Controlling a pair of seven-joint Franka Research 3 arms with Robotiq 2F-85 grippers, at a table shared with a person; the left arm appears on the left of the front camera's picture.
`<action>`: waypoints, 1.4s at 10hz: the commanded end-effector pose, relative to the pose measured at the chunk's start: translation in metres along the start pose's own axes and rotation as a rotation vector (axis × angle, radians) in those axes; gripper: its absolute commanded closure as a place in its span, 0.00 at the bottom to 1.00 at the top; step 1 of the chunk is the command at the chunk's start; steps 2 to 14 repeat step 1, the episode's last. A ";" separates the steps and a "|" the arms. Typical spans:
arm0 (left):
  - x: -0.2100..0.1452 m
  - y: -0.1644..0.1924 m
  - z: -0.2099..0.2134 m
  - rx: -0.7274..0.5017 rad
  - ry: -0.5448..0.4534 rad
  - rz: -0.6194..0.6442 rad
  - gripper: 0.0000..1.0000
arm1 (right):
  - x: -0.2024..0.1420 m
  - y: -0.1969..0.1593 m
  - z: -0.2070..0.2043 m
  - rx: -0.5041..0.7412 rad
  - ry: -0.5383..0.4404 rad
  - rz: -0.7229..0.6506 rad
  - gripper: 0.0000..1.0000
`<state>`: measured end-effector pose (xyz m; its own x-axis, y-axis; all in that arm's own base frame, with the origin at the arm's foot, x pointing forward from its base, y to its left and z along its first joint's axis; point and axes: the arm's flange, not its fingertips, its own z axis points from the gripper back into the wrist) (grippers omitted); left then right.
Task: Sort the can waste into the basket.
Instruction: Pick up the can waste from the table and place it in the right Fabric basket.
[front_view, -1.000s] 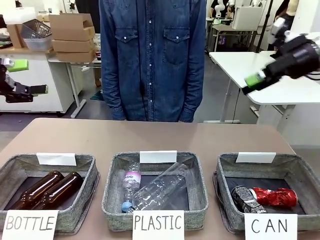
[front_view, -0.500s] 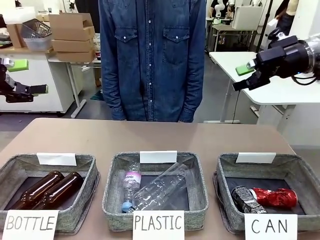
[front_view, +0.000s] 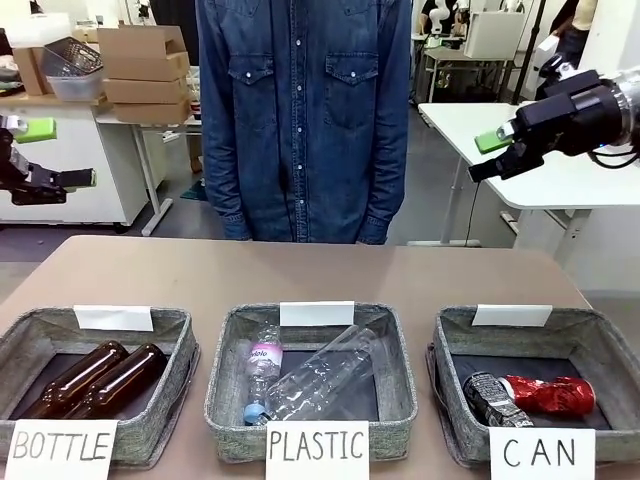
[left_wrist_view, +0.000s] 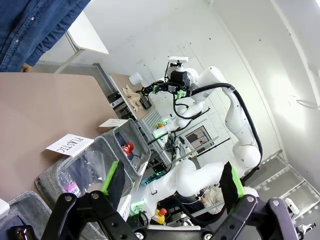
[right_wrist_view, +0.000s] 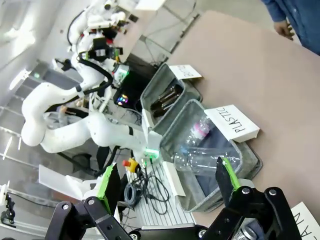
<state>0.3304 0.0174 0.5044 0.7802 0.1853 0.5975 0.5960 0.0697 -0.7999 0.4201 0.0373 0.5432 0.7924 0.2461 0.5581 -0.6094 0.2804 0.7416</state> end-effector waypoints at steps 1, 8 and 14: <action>0.002 -0.002 -0.001 -0.006 -0.016 -0.005 0.00 | 0.001 0.001 0.002 0.003 0.009 0.016 0.00; 0.002 -0.002 -0.001 -0.006 -0.016 -0.005 0.00 | 0.001 0.001 0.002 0.003 0.009 0.016 0.00; 0.002 -0.002 -0.001 -0.006 -0.016 -0.005 0.00 | 0.001 0.001 0.002 0.003 0.009 0.016 0.00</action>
